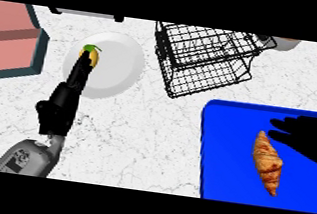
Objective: Pick the croissant from the tray and place it in the tiered basket
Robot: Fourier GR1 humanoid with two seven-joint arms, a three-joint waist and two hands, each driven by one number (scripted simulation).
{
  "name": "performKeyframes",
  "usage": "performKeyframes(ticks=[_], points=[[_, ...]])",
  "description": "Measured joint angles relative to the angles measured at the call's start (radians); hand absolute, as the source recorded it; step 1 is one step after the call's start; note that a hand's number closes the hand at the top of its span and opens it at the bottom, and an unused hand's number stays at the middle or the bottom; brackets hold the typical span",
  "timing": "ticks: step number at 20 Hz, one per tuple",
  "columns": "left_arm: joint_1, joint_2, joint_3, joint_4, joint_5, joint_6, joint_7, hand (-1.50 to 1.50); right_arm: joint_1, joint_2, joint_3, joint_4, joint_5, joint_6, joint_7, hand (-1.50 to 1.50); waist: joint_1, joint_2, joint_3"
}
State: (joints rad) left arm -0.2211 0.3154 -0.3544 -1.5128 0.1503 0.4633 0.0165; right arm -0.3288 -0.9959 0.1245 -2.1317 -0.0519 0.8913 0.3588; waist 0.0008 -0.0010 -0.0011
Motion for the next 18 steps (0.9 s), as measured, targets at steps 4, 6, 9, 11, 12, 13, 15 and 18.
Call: performKeyframes(ticks=[4,6,9,11,12,13,15,18], points=[[0.032,-0.021,-0.003,-0.014,-0.025,-0.011,-0.004,0.00,-0.006,0.061,0.059,-0.041,0.050,0.010,0.076,-1.50,0.003,0.000,0.000],[0.038,-0.020,0.014,-0.014,-0.024,-0.025,-0.012,0.00,-0.005,0.078,0.088,-0.060,0.053,0.017,0.125,-1.50,0.002,0.000,0.000],[0.056,-0.032,0.015,-0.019,-0.038,-0.028,-0.020,0.00,0.007,0.072,0.101,-0.068,0.065,0.042,0.154,-1.50,0.002,0.000,0.000],[0.042,-0.037,0.029,-0.005,-0.040,-0.038,-0.018,0.00,0.021,0.074,0.119,-0.077,0.084,0.051,0.178,-1.50,0.000,0.000,0.000],[0.034,-0.035,0.033,-0.011,-0.042,-0.043,-0.004,0.00,0.023,0.078,0.133,-0.080,0.092,0.055,0.192,-1.50,0.000,0.000,0.000],[0.029,-0.040,0.037,-0.011,-0.045,-0.045,0.002,0.00,0.020,0.080,0.137,-0.076,0.097,0.062,0.201,-1.50,0.000,0.000,0.000],[0.028,-0.046,0.040,-0.014,-0.055,-0.050,0.007,0.00,0.012,0.091,0.148,-0.068,0.107,0.071,0.225,-1.50,0.001,0.000,0.000],[0.034,-0.068,0.047,-0.002,-0.069,-0.052,-0.009,0.00,0.024,0.108,0.164,-0.079,0.152,0.084,0.241,-1.50,0.000,0.001,0.001]])
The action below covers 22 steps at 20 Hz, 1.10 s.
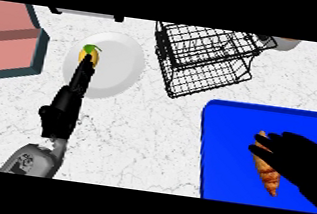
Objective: Pick the croissant from the tray and place it in the tiered basket
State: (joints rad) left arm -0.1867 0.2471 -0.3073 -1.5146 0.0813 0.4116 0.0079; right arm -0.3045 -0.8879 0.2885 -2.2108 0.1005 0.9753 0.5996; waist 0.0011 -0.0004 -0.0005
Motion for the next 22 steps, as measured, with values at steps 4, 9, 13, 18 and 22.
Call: performKeyframes(ticks=[4,9,13,18,22], points=[[-0.001,-0.005,0.016,0.000,-0.013,-0.020,0.004,0.00,0.010,0.000,-0.017,0.004,0.083,0.032,-0.046,-1.50,0.000,0.000,0.001],[0.000,-0.019,0.036,-0.002,-0.030,-0.034,0.012,0.00,0.034,0.010,-0.005,0.007,0.220,0.053,-0.116,-1.50,0.000,0.001,0.001],[0.012,-0.048,0.022,-0.021,-0.061,-0.025,0.028,0.00,0.025,0.015,0.028,0.013,0.310,0.065,-0.196,-1.50,0.003,0.001,0.001],[0.009,-0.064,0.038,-0.006,-0.076,-0.037,0.024,0.00,0.011,0.013,0.088,0.028,0.457,0.042,-0.312,-1.50,0.004,0.001,0.001],[0.003,-0.056,0.062,-0.026,-0.077,-0.058,0.048,0.00,0.050,-0.001,0.125,0.086,0.603,-0.061,-0.406,-1.50,0.003,0.001,0.001]])
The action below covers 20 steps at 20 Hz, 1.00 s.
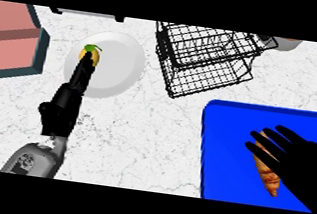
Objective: Pick the croissant from the tray and place it in the tiered basket
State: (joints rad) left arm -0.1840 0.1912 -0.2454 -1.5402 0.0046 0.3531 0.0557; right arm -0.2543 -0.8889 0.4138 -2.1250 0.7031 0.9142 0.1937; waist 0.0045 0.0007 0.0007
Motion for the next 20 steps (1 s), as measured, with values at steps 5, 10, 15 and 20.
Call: performKeyframes(ticks=[5,10,15,20], points=[[0.018,-0.019,0.010,0.004,-0.018,-0.014,-0.022,0.00,0.020,0.011,-0.032,0.069,0.094,-0.050,-0.064,-1.50,-0.002,0.000,0.000],[0.032,-0.027,0.029,-0.002,-0.023,-0.035,-0.028,0.00,0.050,0.009,-0.067,0.174,0.161,-0.116,-0.170,-1.50,-0.003,0.000,0.000],[0.045,-0.040,0.044,-0.005,-0.038,-0.055,-0.029,0.00,0.059,0.044,-0.077,0.231,0.224,-0.124,-0.240,-1.50,-0.002,0.000,0.000],[0.028,-0.063,0.051,-0.006,-0.066,-0.060,-0.009,0.00,0.074,0.077,-0.103,0.254,0.263,-0.127,-0.307,-1.50,-0.004,-0.001,-0.001]])
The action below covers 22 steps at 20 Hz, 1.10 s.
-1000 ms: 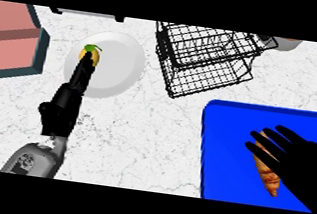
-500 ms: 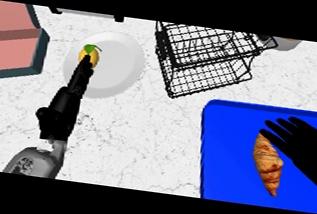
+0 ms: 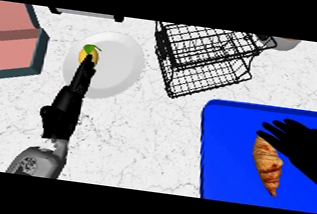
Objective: Pick the croissant from the tray and place it in the tiered basket
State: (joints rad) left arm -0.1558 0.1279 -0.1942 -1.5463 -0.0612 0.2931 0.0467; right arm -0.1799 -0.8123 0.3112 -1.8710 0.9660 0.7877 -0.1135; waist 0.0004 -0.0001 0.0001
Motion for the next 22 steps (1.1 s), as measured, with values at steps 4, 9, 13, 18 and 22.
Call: performKeyframes(ticks=[4,9,13,18,22], points=[[0.022,-0.005,0.016,-0.008,-0.006,-0.013,-0.009,0.00,-0.022,0.047,0.003,0.026,0.040,0.028,-0.017,-1.50,0.002,0.000,0.000],[0.010,-0.024,0.025,-0.004,-0.031,-0.018,-0.003,0.00,-0.032,0.102,0.006,0.061,0.097,0.041,-0.037,-1.50,0.001,0.000,0.000],[0.011,-0.024,0.043,-0.007,-0.032,-0.041,-0.003,0.00,-0.013,0.126,-0.002,0.081,0.135,0.033,-0.059,-1.50,0.001,0.000,0.000],[0.020,-0.042,0.042,-0.017,-0.048,-0.052,0.001,0.00,0.001,0.159,0.005,0.112,0.198,0.017,-0.077,-1.50,0.001,0.000,0.000],[0.021,-0.043,0.055,-0.028,-0.058,-0.063,0.009,0.00,0.018,0.190,0.007,0.147,0.245,-0.013,-0.088,-1.50,0.001,0.000,0.000]])
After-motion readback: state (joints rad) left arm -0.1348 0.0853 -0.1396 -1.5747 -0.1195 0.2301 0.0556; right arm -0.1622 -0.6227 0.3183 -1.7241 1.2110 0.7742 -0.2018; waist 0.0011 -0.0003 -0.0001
